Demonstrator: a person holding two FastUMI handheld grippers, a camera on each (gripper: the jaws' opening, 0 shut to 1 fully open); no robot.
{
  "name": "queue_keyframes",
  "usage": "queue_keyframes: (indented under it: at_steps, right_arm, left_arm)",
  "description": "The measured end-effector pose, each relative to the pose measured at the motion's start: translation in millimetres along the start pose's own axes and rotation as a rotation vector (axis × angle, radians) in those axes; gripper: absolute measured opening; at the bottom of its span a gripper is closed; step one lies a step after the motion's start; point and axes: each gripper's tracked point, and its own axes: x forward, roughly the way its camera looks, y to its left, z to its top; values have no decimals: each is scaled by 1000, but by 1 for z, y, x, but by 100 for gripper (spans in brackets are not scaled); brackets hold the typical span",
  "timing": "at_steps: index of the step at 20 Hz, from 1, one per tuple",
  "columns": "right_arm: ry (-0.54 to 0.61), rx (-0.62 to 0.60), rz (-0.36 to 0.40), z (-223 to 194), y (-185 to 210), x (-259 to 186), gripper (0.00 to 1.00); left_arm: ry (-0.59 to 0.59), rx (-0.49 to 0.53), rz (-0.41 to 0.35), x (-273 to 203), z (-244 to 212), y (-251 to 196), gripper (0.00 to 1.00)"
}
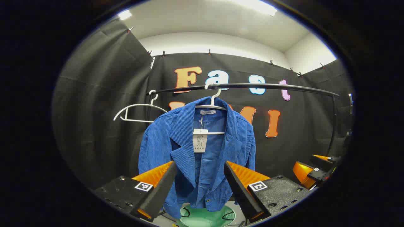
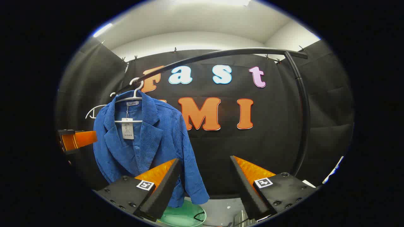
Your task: Grasp the clothes on the hanger with both hands and then place them into the laundry hamper below.
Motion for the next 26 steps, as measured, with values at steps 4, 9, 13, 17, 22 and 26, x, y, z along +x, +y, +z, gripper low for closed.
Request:
queue_keyframes:
  at_steps: [4, 9, 13, 17, 22, 26]
  right_arm:
    - [0, -2, 16, -3, -1, 4, 100]
    - [14, -2, 28, -6, 1, 5, 100]
    - [8, 2, 31, -3, 7, 7, 100]
    - [16, 1, 46, -8, 17, 10, 100]
    - [20, 10, 87, -10, 36, 20, 100]
    - [12, 9, 135, -4, 55, 31, 100]
  left_arm:
    - [4, -5, 18, -2, -4, 0, 93]
    - [11, -3, 33, -6, -7, 1, 92]
    - [7, 2, 38, -7, -3, 6, 92]
    - [12, 5, 49, -8, -5, 11, 92]
    - [20, 8, 73, -8, -7, 21, 95]
    - [26, -2, 92, -3, -10, 30, 92]
